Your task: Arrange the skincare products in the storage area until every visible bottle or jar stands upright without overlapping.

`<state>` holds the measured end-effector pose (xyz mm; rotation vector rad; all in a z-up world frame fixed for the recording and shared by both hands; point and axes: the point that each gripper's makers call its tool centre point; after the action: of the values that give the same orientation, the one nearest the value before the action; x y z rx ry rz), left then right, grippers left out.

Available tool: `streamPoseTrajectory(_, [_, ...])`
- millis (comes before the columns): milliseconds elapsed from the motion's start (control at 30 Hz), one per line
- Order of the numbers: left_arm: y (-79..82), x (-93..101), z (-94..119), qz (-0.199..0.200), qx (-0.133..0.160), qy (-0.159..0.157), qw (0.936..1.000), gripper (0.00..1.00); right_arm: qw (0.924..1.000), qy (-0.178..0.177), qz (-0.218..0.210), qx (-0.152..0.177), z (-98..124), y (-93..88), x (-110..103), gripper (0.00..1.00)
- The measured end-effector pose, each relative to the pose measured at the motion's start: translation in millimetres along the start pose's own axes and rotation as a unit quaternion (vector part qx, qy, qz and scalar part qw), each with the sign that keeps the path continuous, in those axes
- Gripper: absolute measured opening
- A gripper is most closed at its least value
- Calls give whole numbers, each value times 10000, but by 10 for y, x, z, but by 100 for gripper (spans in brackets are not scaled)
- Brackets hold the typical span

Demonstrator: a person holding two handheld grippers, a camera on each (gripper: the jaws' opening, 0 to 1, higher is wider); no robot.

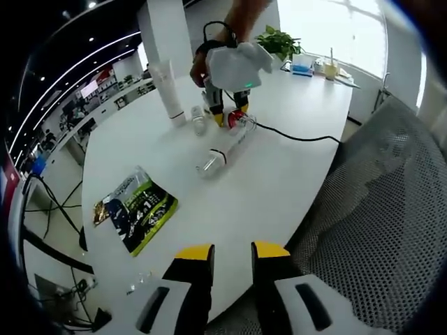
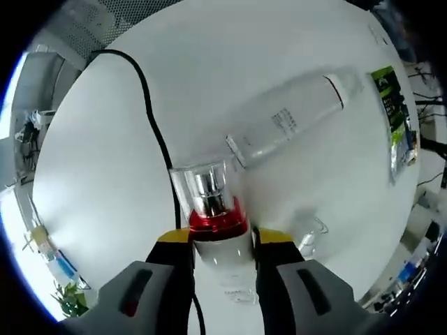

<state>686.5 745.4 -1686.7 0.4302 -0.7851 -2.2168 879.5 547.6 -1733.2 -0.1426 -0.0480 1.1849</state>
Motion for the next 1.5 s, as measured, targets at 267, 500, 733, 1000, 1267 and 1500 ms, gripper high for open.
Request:
streamPoseTrajectory(267, [-39, 15, -12, 3, -102, -33, 9999, 21, 9989, -91, -452, 63, -18, -18, -5, 32])
streamPoseTrajectory(500, [-76, 29, -26, 9, -208, -76, 9998, 20, 9937, -67, -1106, -165, -31, -78, -39, 27])
streamPoseTrajectory(733, [-164, 33, -43, 80, -439, -114, 9989, 20, 9743, -285, -2230, 162, -11, -146, -32, 25])
streamPoseTrajectory(1000, [-129, -32, -19, 123, -336, 29, 9994, 20, 9041, -1082, -4048, 835, 131, -212, 39, 24])
streamPoseTrajectory(1267, [-155, -47, -21, 170, -400, 61, 9990, 20, 8162, -2022, -5218, 1440, 497, -254, 77, 24])
streamPoseTrajectory(1500, [-169, -38, -19, 185, -443, 23, 9988, 20, 7077, -2766, -6206, 1938, 762, -292, -65, 24])
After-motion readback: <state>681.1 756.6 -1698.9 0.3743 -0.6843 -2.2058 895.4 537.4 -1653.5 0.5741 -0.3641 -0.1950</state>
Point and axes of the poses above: the point that each gripper's makers call its tool centre point, and the gripper's own axes: z roughly backward along the fingers, x roughly to its right, y roughly out of its top, and after that the axes turned 3 degrees about x, right-handed
